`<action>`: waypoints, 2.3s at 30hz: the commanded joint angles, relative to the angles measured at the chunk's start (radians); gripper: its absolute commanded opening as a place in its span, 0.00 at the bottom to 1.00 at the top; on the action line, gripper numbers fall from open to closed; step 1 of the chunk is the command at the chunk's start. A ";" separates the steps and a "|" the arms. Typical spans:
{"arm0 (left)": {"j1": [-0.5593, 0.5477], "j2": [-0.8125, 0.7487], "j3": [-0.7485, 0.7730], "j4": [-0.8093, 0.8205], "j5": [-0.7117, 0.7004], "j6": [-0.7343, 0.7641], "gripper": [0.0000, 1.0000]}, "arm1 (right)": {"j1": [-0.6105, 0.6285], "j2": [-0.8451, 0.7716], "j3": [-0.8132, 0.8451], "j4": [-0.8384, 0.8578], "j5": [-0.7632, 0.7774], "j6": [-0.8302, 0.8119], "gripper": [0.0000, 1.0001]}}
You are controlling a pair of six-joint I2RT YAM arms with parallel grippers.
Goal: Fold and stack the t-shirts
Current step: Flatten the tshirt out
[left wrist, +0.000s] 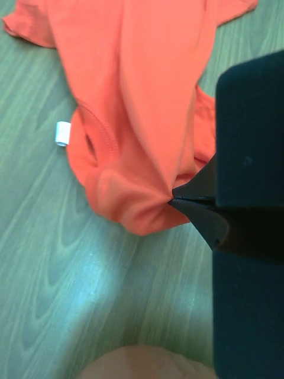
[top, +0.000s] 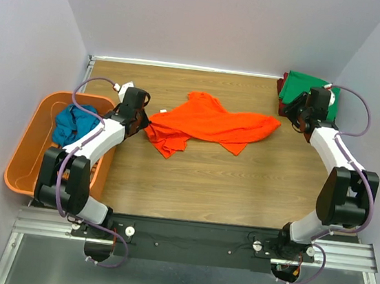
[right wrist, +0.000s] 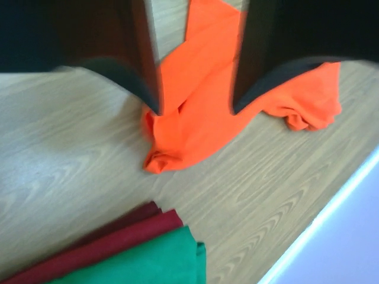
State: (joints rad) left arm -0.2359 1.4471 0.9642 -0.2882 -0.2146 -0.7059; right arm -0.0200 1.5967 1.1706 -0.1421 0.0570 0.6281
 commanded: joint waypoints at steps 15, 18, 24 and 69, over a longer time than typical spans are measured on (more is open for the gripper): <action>0.036 0.006 0.013 0.018 0.064 0.011 0.00 | -0.005 -0.015 -0.241 -0.011 -0.026 0.013 0.57; 0.050 0.004 0.010 0.020 0.081 0.016 0.00 | -0.006 -0.047 -0.264 -0.013 0.035 0.024 0.57; 0.075 -0.004 0.004 0.021 0.092 0.028 0.00 | -0.011 -0.116 -0.308 -0.048 0.249 0.051 0.57; 0.153 -0.010 -0.041 0.047 0.162 0.062 0.00 | -0.175 -0.192 0.064 -0.168 0.078 0.054 0.56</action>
State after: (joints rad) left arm -0.0963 1.4551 0.9463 -0.2565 -0.0742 -0.6579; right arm -0.1852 1.4078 1.2236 -0.2409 0.1905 0.6949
